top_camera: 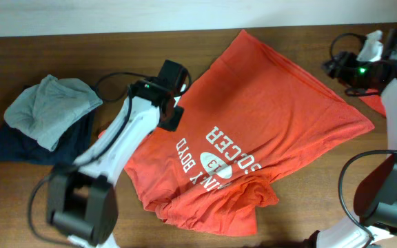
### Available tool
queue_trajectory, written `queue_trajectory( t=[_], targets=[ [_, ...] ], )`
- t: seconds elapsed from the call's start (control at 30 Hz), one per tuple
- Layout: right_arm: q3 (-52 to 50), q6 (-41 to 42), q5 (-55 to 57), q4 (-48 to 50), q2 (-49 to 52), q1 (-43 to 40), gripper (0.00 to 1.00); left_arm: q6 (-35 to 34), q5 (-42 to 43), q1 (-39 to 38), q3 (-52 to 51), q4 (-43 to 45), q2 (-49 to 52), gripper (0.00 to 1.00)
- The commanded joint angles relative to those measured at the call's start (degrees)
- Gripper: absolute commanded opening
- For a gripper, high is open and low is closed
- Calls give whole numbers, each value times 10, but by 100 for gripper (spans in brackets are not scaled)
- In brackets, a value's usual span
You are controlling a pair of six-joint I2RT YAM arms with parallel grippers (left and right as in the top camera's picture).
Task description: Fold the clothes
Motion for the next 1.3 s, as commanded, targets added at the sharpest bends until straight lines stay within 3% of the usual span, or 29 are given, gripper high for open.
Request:
queue_trajectory(
  t=[0.0,0.07,0.27,0.37,0.47,0.63,0.67,0.7,0.77,0.93,1.0,1.1,1.27],
  targets=[
    [2,2,-7,-10,0,24,60,82,0,28,1,12,84,42],
    [2,0,-7,-17,0,28,60,82,-19,40,1,24,110,37],
    [2,-11,8,-44,0,28,60,85,-33,70,1,77,120,38],
    [2,-11,8,-46,0,28,60,96,-22,75,1,90,121,23],
    [2,-11,8,-46,0,28,60,106,-10,75,1,90,121,0],
    [2,-11,14,-46,0,28,60,106,-10,75,5,76,121,0],
    [2,-11,14,-46,0,28,60,106,-10,75,5,66,121,1],
    [2,-11,14,-47,0,28,60,106,-10,74,5,52,121,25],
    [2,-11,16,-47,0,28,60,106,-10,74,5,30,121,46],
    [2,-13,23,-47,0,28,60,105,-7,74,4,27,121,51],
    [2,-13,23,-48,0,28,60,106,4,74,3,39,121,32],
    [2,-13,23,-48,0,28,60,106,9,74,3,45,127,16],
    [2,-13,23,-48,0,28,60,106,24,74,3,38,151,7]
  ],
)
